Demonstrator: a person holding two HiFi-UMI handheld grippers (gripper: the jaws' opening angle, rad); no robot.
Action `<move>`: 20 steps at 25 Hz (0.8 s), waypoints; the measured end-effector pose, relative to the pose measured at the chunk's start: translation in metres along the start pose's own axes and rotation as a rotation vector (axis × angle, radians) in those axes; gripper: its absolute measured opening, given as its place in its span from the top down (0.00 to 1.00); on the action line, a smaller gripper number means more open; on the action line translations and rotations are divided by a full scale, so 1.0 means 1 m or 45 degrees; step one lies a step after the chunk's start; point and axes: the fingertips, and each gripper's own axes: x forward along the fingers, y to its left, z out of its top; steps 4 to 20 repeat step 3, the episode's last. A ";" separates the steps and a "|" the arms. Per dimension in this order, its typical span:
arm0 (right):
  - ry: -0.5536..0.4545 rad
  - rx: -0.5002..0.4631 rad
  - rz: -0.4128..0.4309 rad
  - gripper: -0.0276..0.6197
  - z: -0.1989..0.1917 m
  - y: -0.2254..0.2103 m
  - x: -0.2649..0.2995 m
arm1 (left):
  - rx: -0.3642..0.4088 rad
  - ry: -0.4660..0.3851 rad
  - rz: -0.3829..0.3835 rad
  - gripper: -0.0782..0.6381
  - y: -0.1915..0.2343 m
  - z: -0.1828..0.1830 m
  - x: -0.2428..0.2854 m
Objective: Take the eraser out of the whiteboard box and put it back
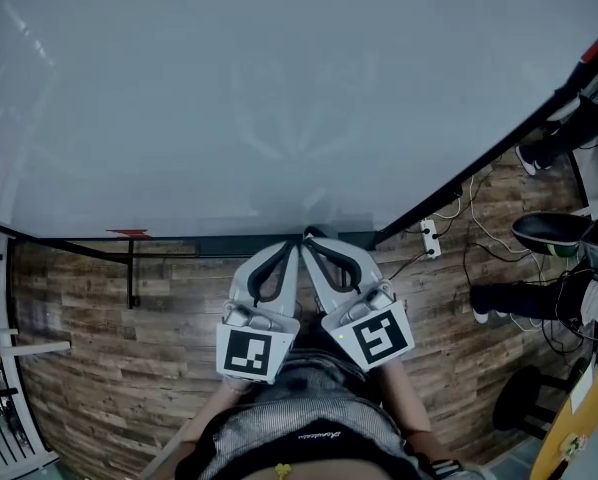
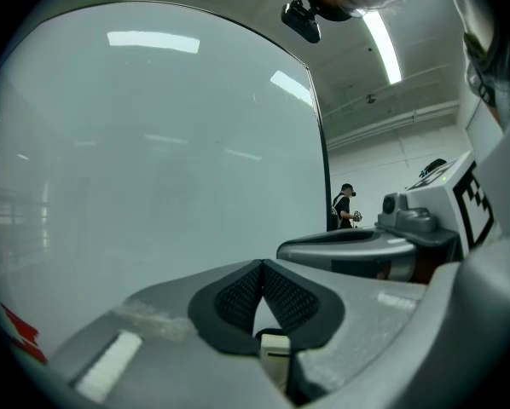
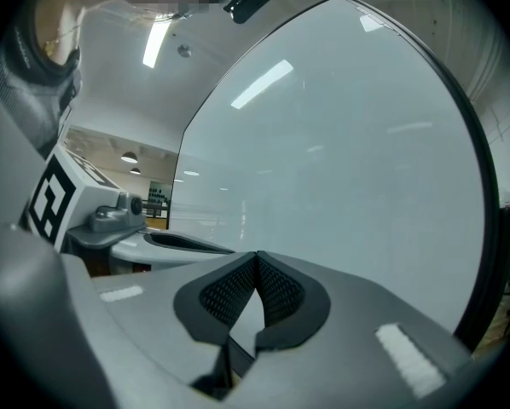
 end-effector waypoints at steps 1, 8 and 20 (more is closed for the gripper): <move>0.003 -0.001 0.000 0.96 0.000 0.000 0.000 | 0.000 0.000 -0.001 0.89 0.000 0.000 0.001; 0.012 -0.002 0.001 0.96 -0.001 -0.001 0.001 | -0.003 0.002 -0.003 0.89 -0.001 -0.001 0.002; 0.012 -0.002 0.001 0.96 -0.001 -0.001 0.001 | -0.003 0.002 -0.003 0.89 -0.001 -0.001 0.002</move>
